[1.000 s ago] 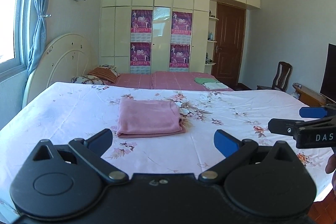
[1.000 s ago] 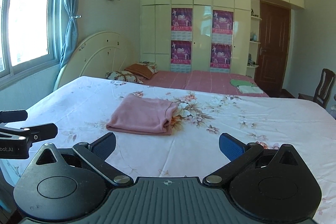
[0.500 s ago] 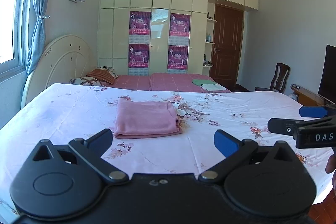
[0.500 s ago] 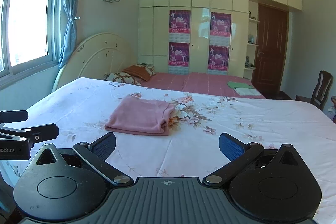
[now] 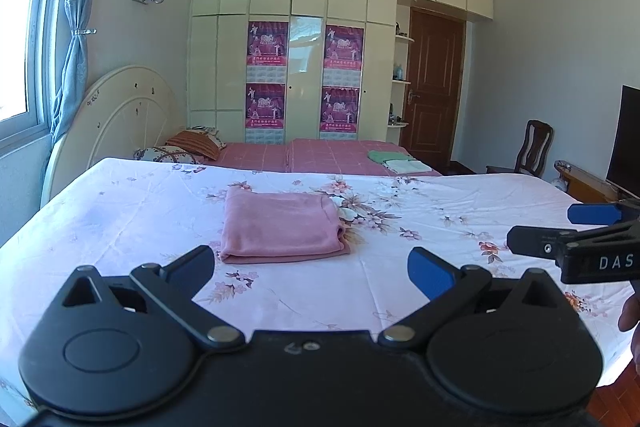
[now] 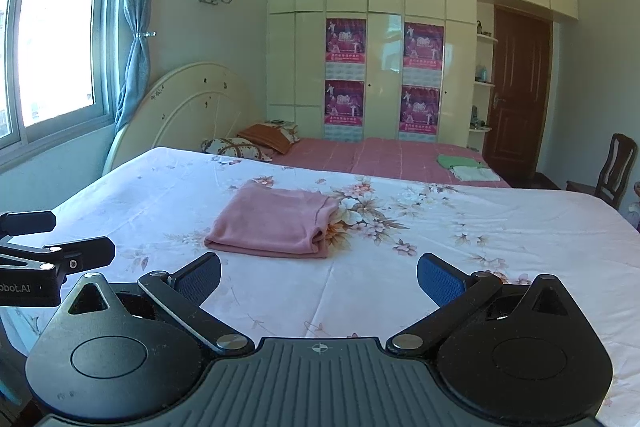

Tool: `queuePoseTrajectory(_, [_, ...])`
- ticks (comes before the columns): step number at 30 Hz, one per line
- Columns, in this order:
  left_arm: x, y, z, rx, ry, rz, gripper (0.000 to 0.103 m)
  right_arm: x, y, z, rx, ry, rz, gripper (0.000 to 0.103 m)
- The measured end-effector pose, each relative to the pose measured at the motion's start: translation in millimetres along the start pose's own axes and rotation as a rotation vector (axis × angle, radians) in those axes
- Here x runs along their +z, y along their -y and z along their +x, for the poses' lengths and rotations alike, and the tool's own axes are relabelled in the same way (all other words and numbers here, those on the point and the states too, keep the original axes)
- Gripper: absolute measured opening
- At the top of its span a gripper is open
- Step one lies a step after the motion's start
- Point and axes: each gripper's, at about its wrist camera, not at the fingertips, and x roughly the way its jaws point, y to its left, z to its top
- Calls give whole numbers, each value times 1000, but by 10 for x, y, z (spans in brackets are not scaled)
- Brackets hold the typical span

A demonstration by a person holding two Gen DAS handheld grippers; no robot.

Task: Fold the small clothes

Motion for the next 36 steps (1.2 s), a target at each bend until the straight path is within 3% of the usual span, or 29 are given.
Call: queuePoseTrajectory(36, [63,-53,-9,4,10,13,103,27,-9,22,4,-3,-13,103])
